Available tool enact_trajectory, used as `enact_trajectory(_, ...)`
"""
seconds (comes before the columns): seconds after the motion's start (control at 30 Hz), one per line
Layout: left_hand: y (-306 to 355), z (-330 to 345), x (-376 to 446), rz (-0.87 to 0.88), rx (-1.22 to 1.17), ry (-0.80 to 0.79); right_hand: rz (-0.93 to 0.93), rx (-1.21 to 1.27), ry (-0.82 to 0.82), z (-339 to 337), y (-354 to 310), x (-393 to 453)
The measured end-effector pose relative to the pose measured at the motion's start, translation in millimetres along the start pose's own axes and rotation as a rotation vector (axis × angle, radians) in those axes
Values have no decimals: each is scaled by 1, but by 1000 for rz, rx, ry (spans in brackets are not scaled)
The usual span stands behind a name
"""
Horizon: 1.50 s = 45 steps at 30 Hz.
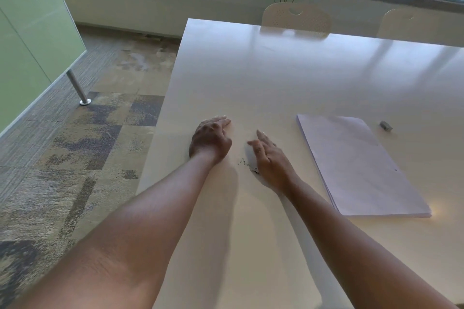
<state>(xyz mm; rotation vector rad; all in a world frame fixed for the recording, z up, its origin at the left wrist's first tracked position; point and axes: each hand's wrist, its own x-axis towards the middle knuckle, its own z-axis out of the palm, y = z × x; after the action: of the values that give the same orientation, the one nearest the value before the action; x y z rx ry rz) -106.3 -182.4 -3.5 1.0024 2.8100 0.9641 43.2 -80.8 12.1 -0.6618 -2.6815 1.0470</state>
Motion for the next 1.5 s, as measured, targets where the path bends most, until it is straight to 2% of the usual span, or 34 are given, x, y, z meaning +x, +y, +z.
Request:
enact_trajectory(0.07, 0, 0, 0, 1, 3, 6, -50, -247, -146, 1, 1, -2)
enact_trajectory(0.13, 1, 0, 0, -3, 3, 7, -114, -316, -218, 3, 3, -4)
enact_trajectory(0.2, 1, -1, 0, -8, 3, 0, -168, -211, -247, 1, 4, -6)
enact_trajectory(0.27, 2, -2, -1, -9, 5, 2, -186, 2, -253, -4, 5, -9)
enact_trajectory(0.37, 3, -2, -2, -6, 2, 5, -124, 264, -136, -9, 6, -13)
enact_trajectory(0.43, 2, -3, -3, -2, 0, 2, -94, 112, -101, -8, 5, -14)
enact_trajectory(0.5, 2, -2, -1, 4, 4, 0, -108, -192, -184, -3, 2, -14)
enact_trajectory(0.57, 1, 0, 0, 3, 5, 4, -154, -283, -236, 1, 0, -16)
enact_trajectory(0.7, -1, 2, 2, -13, 0, 6, -182, -65, -233, 5, -5, -28)
enact_trajectory(0.8, 0, 1, 0, -12, -1, -3, -93, 566, -173, 6, -6, -35)
enact_trajectory(0.83, 1, 0, -1, -6, 0, -1, -90, 656, -99, 6, -4, -35)
enact_trajectory(0.93, 2, -3, -2, 4, 5, 2, -77, 580, 8, 1, 2, -34)
enact_trajectory(1.07, 1, -2, -1, -3, 1, 0, -79, 360, -44, 3, 8, -33)
enact_trajectory(1.13, 1, -2, -1, -3, 0, 0, -50, 542, -78, 8, 5, -35)
enact_trajectory(1.2, 3, -3, -2, 4, 3, 3, -28, 714, -26, 9, 2, -35)
enact_trajectory(1.3, 3, -4, -3, 8, -1, 0, -11, 692, 58, 7, 3, -32)
enact_trajectory(1.43, 3, -4, -2, 7, 2, -5, 13, 582, -8, 14, 0, -30)
enact_trajectory(1.5, 2, -4, -2, 8, 4, -11, 23, 683, -43, 16, -1, -32)
